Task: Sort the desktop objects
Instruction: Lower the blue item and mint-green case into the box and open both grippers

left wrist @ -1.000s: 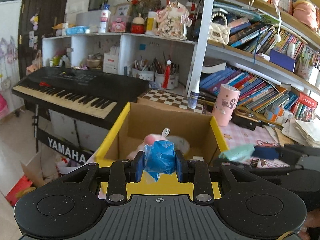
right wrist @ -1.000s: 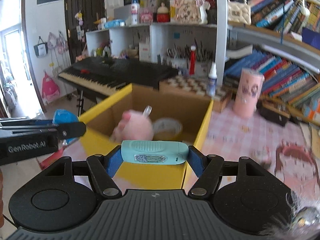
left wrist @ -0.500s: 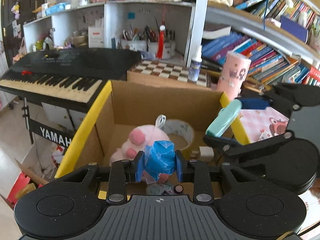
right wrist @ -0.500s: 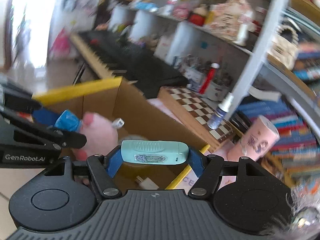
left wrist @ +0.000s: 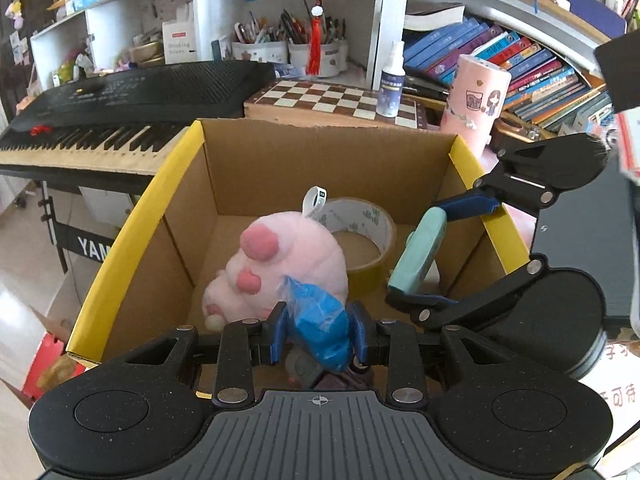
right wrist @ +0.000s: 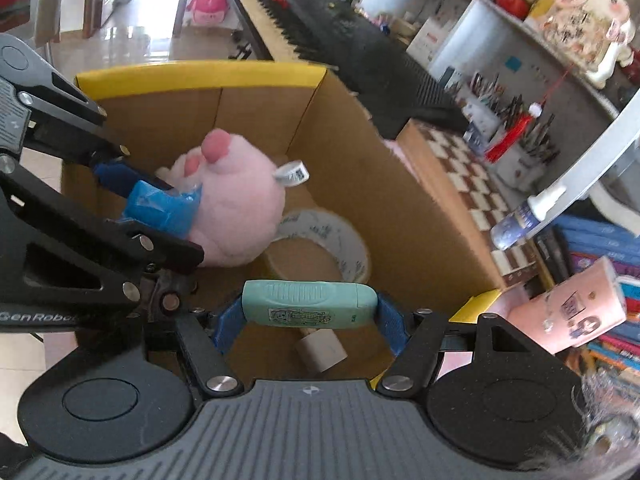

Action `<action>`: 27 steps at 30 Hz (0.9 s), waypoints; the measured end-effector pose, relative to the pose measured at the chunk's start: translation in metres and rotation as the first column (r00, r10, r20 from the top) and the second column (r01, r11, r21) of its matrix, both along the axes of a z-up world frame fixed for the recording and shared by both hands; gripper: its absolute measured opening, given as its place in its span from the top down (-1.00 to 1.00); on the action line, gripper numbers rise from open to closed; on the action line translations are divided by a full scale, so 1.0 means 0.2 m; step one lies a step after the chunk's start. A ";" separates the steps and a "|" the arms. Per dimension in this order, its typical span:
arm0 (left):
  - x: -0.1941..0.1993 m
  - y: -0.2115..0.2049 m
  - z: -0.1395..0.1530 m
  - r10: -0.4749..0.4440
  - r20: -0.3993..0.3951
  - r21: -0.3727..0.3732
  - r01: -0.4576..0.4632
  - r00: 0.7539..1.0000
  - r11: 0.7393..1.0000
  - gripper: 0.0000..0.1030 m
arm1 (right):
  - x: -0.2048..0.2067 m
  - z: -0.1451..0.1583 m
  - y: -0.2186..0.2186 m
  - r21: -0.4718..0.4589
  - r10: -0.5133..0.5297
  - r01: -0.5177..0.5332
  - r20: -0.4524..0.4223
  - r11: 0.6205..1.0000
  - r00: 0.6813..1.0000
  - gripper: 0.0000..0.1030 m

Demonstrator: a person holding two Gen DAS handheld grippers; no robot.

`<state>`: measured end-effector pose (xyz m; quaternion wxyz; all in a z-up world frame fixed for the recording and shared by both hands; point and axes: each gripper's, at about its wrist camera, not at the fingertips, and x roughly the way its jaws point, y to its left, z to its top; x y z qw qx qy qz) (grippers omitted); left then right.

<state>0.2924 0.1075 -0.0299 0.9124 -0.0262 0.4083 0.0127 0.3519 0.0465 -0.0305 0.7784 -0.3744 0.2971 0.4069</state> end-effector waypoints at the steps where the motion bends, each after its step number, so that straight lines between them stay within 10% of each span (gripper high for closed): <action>1: 0.00 0.00 0.00 0.000 0.002 0.006 0.000 1.000 1.000 0.39 | 0.01 -0.01 0.00 -0.004 -0.007 0.007 -0.007 1.000 1.000 -0.30; 13: -0.08 0.00 0.06 0.012 0.086 0.032 -0.015 0.996 0.999 0.02 | -0.01 0.01 -0.02 0.007 -0.044 0.043 0.024 0.999 0.999 -0.30; 27: -0.34 0.04 0.28 0.098 0.309 0.038 -0.116 0.946 0.993 -0.13 | -0.19 0.28 -0.19 0.292 -0.282 0.259 0.038 0.921 0.959 -0.09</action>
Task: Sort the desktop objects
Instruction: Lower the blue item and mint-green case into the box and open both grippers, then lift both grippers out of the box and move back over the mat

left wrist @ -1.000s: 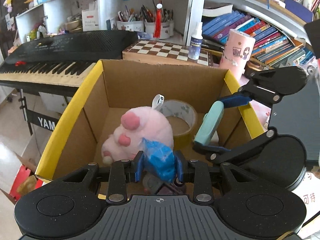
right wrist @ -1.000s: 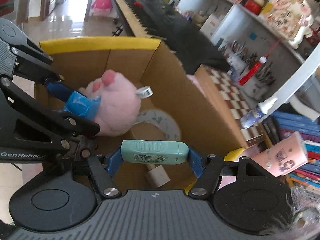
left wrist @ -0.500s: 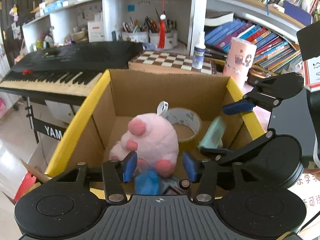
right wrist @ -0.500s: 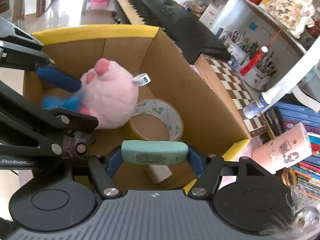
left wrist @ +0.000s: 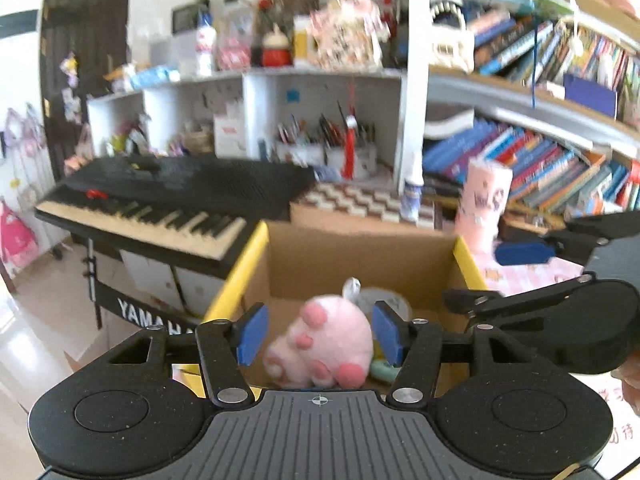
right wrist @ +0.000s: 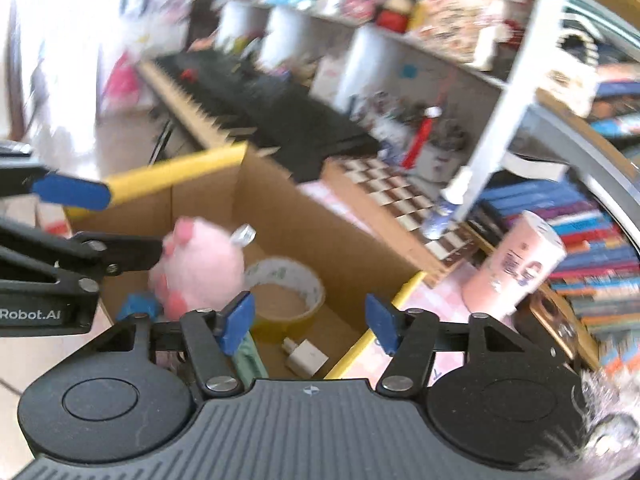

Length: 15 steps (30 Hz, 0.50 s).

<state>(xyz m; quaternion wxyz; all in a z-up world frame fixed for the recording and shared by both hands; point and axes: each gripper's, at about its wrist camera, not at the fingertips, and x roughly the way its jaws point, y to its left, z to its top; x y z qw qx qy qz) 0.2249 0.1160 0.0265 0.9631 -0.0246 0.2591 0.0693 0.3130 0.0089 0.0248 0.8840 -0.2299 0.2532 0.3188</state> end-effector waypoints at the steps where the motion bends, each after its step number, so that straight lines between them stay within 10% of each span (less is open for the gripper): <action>1: -0.03 0.01 0.02 0.006 0.016 -0.007 -0.006 1.000 1.000 -0.16 | -0.02 0.03 -0.02 0.030 -0.027 0.026 0.010 0.999 1.000 -0.09; 15: -0.45 0.05 0.09 0.037 0.099 -0.008 -0.037 0.994 0.999 -0.44 | -0.49 0.18 -0.25 0.229 -0.220 0.204 0.046 0.952 0.974 -0.13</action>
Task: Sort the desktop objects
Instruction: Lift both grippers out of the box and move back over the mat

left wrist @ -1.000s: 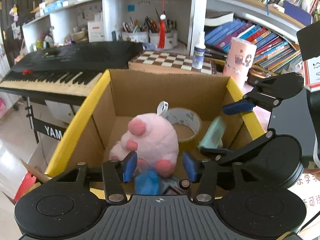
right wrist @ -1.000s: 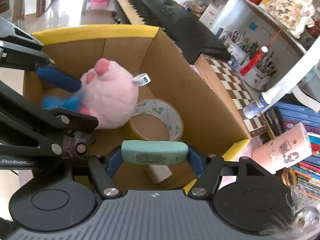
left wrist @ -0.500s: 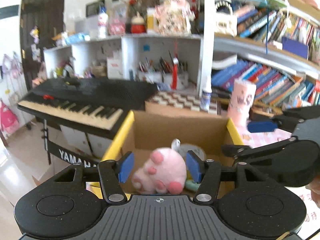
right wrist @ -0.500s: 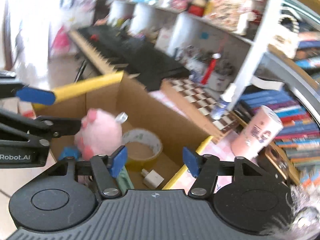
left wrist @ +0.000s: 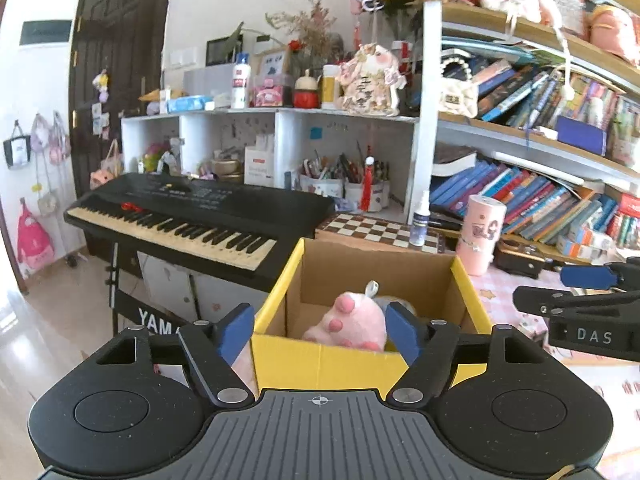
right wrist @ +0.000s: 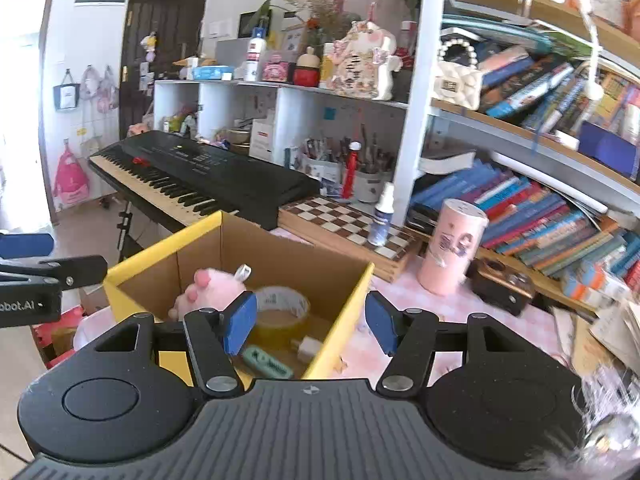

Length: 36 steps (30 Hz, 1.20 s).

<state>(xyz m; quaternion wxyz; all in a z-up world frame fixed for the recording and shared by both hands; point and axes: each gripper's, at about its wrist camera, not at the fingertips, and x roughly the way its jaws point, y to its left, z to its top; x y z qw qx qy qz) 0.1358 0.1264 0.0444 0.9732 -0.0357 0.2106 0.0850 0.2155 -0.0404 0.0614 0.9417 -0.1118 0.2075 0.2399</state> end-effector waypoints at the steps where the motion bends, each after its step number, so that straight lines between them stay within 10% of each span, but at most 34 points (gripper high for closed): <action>1: -0.03 0.00 0.00 0.000 0.001 0.003 0.000 1.000 1.000 -0.45 | -0.04 0.00 -0.02 0.006 -0.015 0.015 0.001 1.000 1.000 -0.13; 22: -0.54 -0.04 -0.12 0.026 -0.015 -0.053 -0.027 1.000 0.998 -0.55 | -0.78 -0.24 -0.36 0.150 -0.372 0.394 -0.155 0.907 0.915 -0.23; 36: -0.54 -0.29 -0.21 -0.218 -0.087 -0.012 0.218 0.972 0.976 -0.55 | -0.96 -0.32 -0.44 0.048 -0.435 0.442 -0.115 0.896 0.893 -0.29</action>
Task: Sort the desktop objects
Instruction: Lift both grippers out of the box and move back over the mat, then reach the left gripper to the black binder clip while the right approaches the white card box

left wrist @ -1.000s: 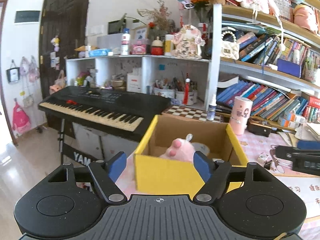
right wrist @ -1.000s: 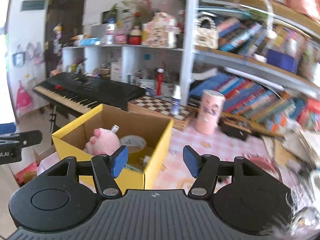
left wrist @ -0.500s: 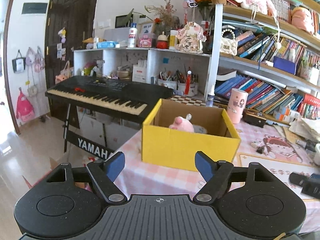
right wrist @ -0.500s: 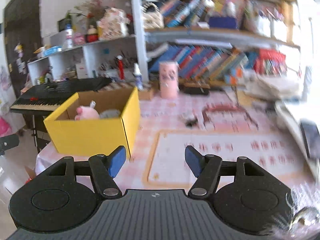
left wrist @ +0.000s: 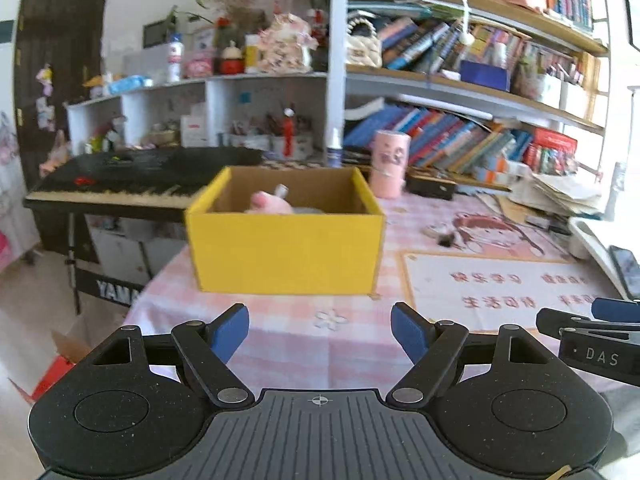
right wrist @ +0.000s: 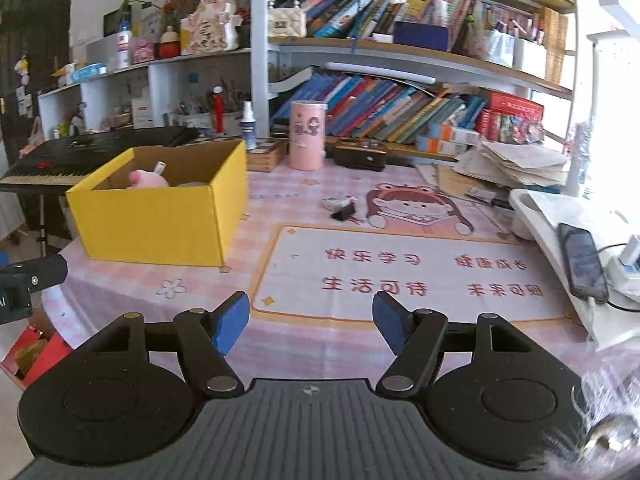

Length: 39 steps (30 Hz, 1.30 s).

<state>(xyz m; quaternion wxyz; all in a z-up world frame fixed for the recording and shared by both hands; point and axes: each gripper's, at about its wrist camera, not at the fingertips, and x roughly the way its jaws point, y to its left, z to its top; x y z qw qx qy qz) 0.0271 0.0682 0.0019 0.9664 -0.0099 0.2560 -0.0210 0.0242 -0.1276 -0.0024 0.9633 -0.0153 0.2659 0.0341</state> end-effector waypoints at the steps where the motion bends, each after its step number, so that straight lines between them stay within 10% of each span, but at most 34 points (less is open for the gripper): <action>1: 0.00 -0.02 -0.01 -0.015 -0.008 -0.002 0.015 1.000 1.000 -0.55 | -0.01 0.00 -0.01 -0.002 -0.009 0.009 -0.002 1.000 1.000 -0.29; 39: 0.51 -0.76 -0.15 -0.311 -0.117 -0.031 0.310 0.943 0.950 -0.46 | 0.35 -0.08 -0.62 -0.008 -0.186 0.186 -0.069 0.982 0.980 -0.28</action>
